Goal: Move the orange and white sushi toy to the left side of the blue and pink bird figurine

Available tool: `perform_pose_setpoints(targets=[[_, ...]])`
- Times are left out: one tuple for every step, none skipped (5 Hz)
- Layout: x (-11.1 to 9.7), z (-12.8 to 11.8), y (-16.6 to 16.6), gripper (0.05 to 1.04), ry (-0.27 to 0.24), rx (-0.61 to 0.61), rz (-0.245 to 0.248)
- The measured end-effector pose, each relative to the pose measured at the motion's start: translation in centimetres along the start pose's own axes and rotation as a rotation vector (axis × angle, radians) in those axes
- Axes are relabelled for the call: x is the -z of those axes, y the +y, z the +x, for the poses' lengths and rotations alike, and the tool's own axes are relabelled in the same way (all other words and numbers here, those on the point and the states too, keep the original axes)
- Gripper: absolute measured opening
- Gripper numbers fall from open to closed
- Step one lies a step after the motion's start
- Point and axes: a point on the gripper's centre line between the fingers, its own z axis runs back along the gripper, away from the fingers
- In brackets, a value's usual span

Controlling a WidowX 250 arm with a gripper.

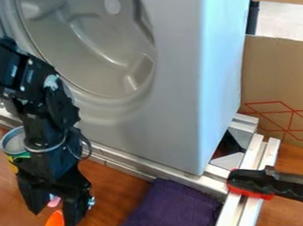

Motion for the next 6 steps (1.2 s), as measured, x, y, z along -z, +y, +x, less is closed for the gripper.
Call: perform_pose_setpoints(targets=[[1.5, -0.2, -0.1, 1.001, 0.059, 0.017, -0.008], [2.4, 0.1, 0.0, 1.001, 0.077, 0.019, -0.011], [2.9, 0.2, 0.8, 1.001, 0.109, -0.017, 0.004], [3.6, 0.1, 1.3, 1.001, 0.138, -0.039, 0.015], [4.4, 0.3, 1.8, 1.001, 0.149, -0.054, 0.01], [5.0, 0.6, 2.0, 0.942, 0.114, -0.033, -0.042]])
